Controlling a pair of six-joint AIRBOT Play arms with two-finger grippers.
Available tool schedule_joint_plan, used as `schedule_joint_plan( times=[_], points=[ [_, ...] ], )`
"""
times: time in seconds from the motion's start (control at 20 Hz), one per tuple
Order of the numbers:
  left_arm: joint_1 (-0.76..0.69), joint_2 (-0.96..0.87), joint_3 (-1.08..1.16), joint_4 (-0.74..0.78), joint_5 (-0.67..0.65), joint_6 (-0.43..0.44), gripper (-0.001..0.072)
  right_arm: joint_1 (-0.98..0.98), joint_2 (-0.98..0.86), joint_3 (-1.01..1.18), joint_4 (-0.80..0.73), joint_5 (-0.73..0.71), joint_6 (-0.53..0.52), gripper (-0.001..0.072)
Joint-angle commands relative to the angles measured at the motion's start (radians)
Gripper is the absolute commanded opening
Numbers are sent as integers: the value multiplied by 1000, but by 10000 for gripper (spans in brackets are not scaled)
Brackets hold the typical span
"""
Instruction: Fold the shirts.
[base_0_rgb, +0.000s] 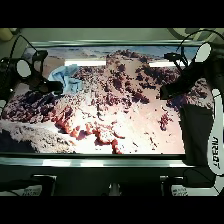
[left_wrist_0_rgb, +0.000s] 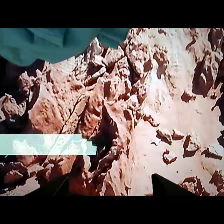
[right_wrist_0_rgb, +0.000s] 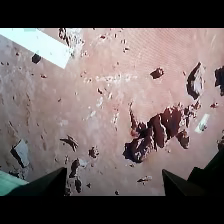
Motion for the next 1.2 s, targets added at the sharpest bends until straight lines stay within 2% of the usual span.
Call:
schedule_joint_plan(
  times=[0.0,0.05,0.1,0.15,0.25,0.4,0.45,0.55,0.7,0.75,0.8,0.85,0.9,1.0,1.15],
  points=[
    [-4,-12,0,-2,140,-2,620,1,0,1,-3,-55,-1,620],
    [-3,-19,0,6,212,-3,626,1,0,1,-4,-108,-1,620],
    [4,-30,3,8,284,-19,703,1,0,1,-3,-166,-1,621],
    [21,-56,27,10,331,-61,706,1,-1,1,-4,-206,-1,630],
    [90,-160,146,10,304,-150,706,1,-1,1,-3,-263,0,630],
    [221,-355,335,-16,155,-265,705,1,-1,1,-2,-310,0,629],
    [256,-401,362,-51,133,-279,705,1,-1,1,-3,-307,-1,629],
    [301,-468,369,-153,155,-271,698,1,-1,1,-2,-294,-3,628],
    [302,-550,368,-317,257,-160,671,1,-1,1,-3,-298,-3,628],
    [297,-572,369,-366,277,-154,671,1,-1,1,-3,-302,-4,628],
    [293,-594,369,-410,282,-153,602,1,-1,1,-3,-319,-4,628],
    [291,-610,369,-441,273,-154,362,1,0,2,-3,-330,-4,627],
    [291,-617,369,-487,254,-151,25,1,3,2,-3,-340,-4,621],
    [291,-598,375,-576,255,-109,23,1,8,8,-3,-349,-21,600],
    [274,-474,441,-623,261,85,22,1,43,11,-12,-377,-143,602]
  ],
)
